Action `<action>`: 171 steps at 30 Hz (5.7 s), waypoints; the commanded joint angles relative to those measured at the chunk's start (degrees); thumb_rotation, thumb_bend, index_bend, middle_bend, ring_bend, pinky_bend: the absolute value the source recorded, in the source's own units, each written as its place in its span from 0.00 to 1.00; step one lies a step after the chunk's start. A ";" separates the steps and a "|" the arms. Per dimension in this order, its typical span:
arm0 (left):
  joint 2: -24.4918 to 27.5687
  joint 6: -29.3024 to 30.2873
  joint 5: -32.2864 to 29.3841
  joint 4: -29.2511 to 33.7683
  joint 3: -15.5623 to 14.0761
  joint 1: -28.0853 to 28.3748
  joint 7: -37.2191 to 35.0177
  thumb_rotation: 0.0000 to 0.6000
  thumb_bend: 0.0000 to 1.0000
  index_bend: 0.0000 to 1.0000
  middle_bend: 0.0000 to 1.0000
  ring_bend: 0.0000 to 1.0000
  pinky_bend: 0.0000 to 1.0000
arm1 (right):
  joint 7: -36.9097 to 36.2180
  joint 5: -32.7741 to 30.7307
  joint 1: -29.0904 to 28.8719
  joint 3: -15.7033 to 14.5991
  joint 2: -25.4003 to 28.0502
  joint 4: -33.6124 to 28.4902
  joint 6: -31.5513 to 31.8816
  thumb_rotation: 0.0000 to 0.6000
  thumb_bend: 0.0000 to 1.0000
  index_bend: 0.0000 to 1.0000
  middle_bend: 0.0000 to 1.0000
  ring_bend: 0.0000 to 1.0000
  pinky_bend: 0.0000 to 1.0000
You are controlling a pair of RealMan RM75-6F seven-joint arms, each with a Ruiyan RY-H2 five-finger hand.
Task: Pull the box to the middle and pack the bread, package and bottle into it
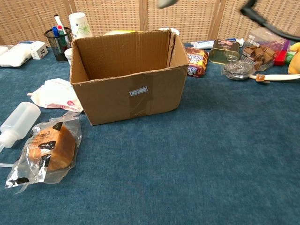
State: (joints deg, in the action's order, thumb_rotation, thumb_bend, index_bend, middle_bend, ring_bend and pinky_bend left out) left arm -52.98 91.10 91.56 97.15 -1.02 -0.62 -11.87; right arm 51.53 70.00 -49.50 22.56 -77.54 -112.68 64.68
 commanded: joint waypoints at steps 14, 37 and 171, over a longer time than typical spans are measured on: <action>-0.99 -2.06 -0.25 1.22 -0.09 0.91 3.64 1.00 0.09 0.00 0.00 0.00 0.02 | -46.33 16.43 22.46 -12.41 11.37 20.87 16.70 1.00 0.00 0.08 0.11 0.10 0.36; -3.40 -13.38 8.07 -1.57 0.38 12.25 5.87 1.00 0.07 0.00 0.00 0.00 0.12 | -72.31 18.75 40.09 -20.59 5.24 42.72 31.03 1.00 0.00 0.09 0.11 0.10 0.34; -22.70 -11.95 -66.32 34.73 27.17 57.03 77.40 1.00 0.06 0.69 0.68 0.60 0.88 | -78.35 21.61 44.40 -16.53 7.73 39.82 32.08 1.00 0.00 0.11 0.13 0.10 0.29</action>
State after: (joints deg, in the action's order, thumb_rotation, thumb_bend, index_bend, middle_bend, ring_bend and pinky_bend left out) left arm -71.82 74.93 34.63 126.92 21.71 50.42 60.33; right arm -26.82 91.59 -5.10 6.03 -69.81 -72.86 96.75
